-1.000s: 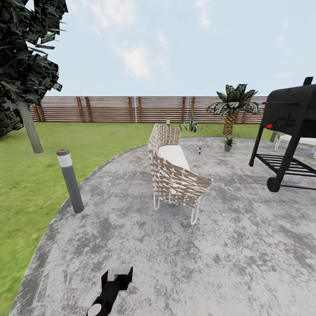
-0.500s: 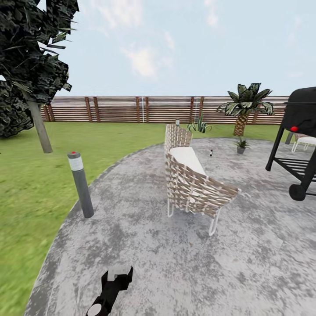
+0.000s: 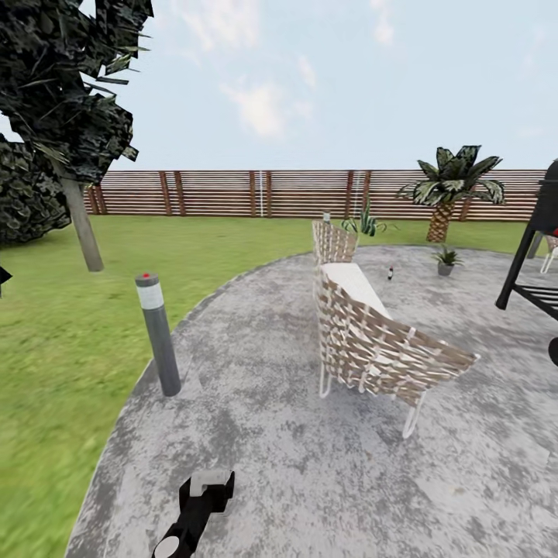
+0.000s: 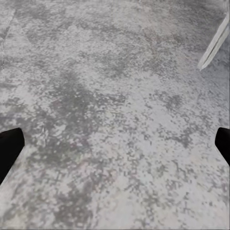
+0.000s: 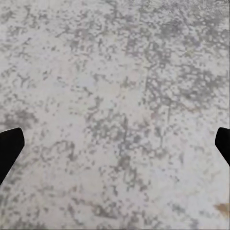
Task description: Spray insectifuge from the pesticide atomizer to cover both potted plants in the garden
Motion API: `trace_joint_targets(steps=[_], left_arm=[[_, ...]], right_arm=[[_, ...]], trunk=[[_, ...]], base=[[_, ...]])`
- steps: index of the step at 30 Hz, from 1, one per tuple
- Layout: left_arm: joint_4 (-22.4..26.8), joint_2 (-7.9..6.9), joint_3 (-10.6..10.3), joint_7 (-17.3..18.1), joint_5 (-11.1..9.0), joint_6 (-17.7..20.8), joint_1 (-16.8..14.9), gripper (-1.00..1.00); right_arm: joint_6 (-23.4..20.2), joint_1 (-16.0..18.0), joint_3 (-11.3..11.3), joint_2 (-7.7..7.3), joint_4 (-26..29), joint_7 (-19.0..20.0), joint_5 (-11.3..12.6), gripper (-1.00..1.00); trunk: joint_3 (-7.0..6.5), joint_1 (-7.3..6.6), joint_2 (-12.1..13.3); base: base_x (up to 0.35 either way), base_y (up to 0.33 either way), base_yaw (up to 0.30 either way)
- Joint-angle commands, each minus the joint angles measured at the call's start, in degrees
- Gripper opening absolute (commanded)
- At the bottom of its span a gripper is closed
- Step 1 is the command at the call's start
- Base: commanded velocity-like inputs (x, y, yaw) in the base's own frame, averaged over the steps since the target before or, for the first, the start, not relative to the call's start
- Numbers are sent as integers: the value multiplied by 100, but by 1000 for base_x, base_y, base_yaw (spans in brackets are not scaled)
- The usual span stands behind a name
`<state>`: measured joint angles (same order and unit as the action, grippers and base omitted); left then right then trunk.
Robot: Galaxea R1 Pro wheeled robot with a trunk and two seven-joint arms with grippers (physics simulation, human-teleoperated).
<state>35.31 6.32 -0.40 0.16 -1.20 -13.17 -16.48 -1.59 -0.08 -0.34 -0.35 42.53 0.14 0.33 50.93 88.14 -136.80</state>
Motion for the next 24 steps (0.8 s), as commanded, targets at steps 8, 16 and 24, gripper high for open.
trace_joint_targets(steps=[8, 16, 24], left_arm=[[-7, 1, -4, 1, -14, -19, -4, 100], [-7, 1, -5, 2, -17, -19, -4, 100], [-7, 1, -7, 2, -19, -19, -4, 100]], right_arm=[[-17, -1, -6, -1, 14, 2, 2, 100], [-17, -1, -2, -1, 15, 3, 2, 100], [-17, -1, -1, -1, 17, 3, 4, 100]], trunk=[[6, 2, -2], [6, 2, -2], [6, 2, -2]], base=[[275, 190, 243], [317, 14, 83], [336, 0, 2]])
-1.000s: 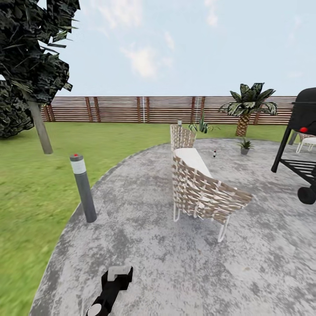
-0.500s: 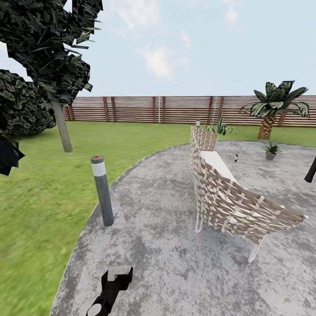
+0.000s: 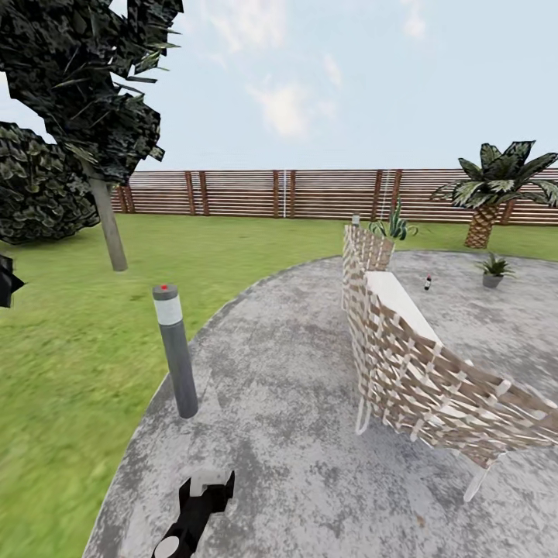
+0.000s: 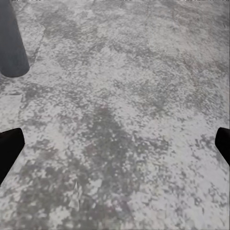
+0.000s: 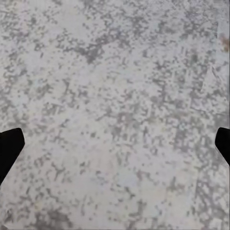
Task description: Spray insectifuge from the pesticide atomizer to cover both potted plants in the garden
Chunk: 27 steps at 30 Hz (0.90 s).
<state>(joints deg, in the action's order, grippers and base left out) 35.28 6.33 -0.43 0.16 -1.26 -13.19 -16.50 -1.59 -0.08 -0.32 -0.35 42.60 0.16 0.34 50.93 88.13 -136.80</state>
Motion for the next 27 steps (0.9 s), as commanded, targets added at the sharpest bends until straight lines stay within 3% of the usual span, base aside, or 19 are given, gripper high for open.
trace_joint_targets(steps=[1, 27], left_arm=[[-3, 0, -3, 2, -14, -17, -3, 100], [-3, 0, -1, 2, -15, -17, -3, 100]], right_arm=[[-17, -1, -3, 0, 10, 0, 3, 100], [-17, -1, -4, 0, 7, 1, 1, 100]], trunk=[[5, 2, -2], [5, 2, -2]], base=[[338, 0, 0], [328, 139, 0]])
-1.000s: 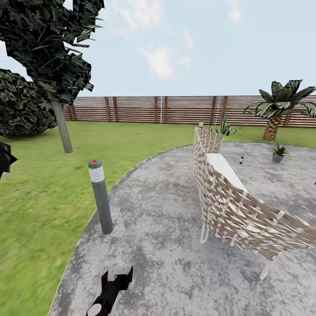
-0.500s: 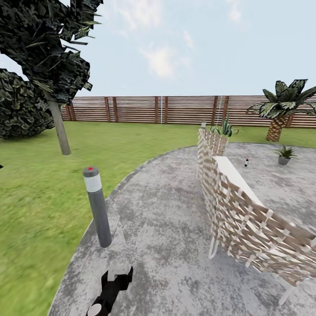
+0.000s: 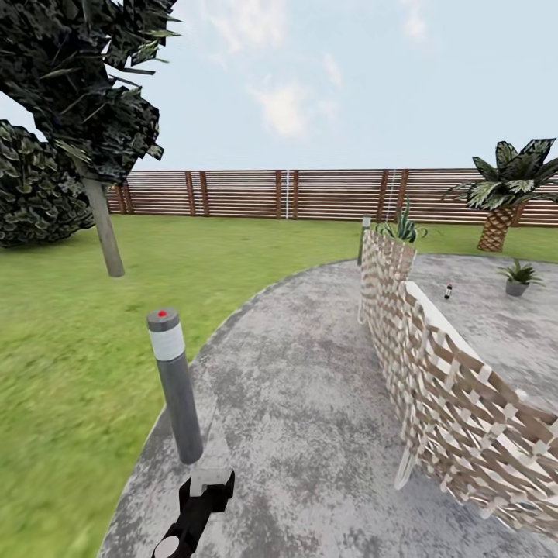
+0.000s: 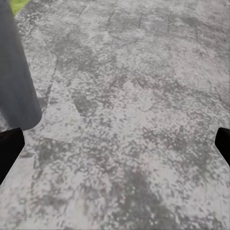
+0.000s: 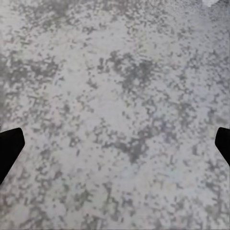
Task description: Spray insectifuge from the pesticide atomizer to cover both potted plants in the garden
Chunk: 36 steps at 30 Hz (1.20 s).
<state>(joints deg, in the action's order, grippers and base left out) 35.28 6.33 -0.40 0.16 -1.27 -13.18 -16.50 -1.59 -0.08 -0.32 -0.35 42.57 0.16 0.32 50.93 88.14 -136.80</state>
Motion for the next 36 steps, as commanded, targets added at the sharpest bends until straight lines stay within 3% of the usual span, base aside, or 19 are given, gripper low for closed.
trace_joint_targets(steps=[1, 16, 32, 36], left_arm=[[-4, 0, -4, 2, -13, -18, -3, 100], [-4, 0, -4, 2, -13, -23, -3, 100], [0, 7, -9, -3, -8, -26, -3, 100], [62, 8, -12, -7, -6, -26, -3, 100]], right_arm=[[-17, -1, -4, 0, 12, 0, 3, 100], [-15, -1, -3, 0, 12, 1, 3, 100], [48, -1, 32, 37, 52, -58, -7, 100], [23, -1, 41, 116, 125, -61, -11, 100]], trunk=[[5, 2, -2], [5, 2, -2], [5, 2, -2], [5, 2, -2]], base=[[324, 26, 0], [324, 4, 0], [20, 0, 0], [0, 0, 0]])
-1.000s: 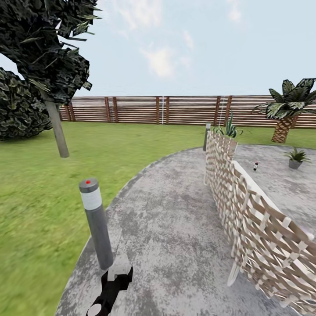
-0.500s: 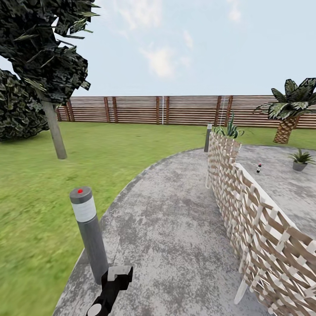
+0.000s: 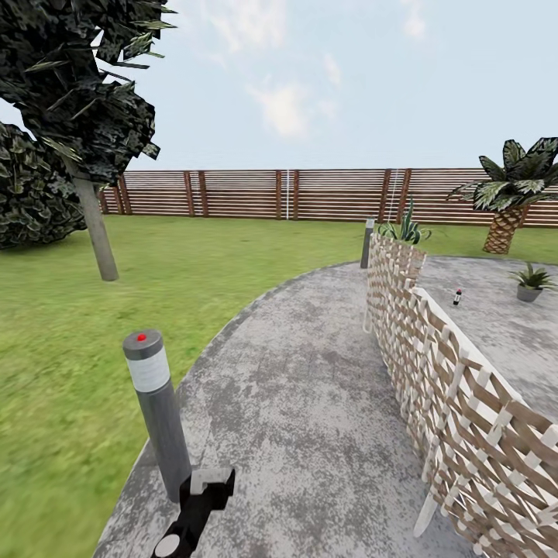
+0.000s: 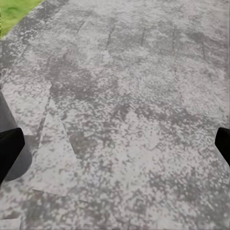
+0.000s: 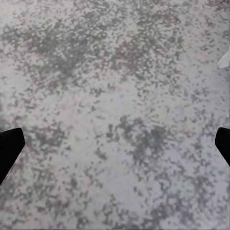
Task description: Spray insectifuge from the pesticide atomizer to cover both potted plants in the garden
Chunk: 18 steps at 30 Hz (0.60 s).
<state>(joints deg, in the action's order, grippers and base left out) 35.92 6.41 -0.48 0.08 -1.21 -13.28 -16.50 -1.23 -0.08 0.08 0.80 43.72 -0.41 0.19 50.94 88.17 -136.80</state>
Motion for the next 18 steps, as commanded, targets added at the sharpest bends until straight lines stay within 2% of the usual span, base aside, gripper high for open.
trace_joint_targets(steps=[1, 10, 15, 17, 18], left_arm=[[26, 0, -5, 1, -16, -17, -2, 100], [61, 5, -7, 1, -19, -17, -2, 100], [58, 56, -11, 1, -20, -12, -2, 100], [56, 70, -13, 1, -20, -14, -2, 100], [56, 79, -13, 1, -20, -16, -2, 100]], right_arm=[[-44, -1, 1, 15, 244, -2, 3, 100], [-74, -1, 19, 51, 548, 8, 7, 100], [-71, -1, 31, 75, 571, -11, 0, 100], [-76, -1, 59, 111, 876, -10, -11, 100], [-113, -1, 73, 125, 1297, -8, -12, 100]], trunk=[[5, -1, -2], [5, -1, -2], [5, -1, -2], [5, -1, -2], [5, -1, -2]], base=[[0, 0, 0], [5, 0, 0], [132, 0, 0], [252, 0, 0], [275, 0, 0]])
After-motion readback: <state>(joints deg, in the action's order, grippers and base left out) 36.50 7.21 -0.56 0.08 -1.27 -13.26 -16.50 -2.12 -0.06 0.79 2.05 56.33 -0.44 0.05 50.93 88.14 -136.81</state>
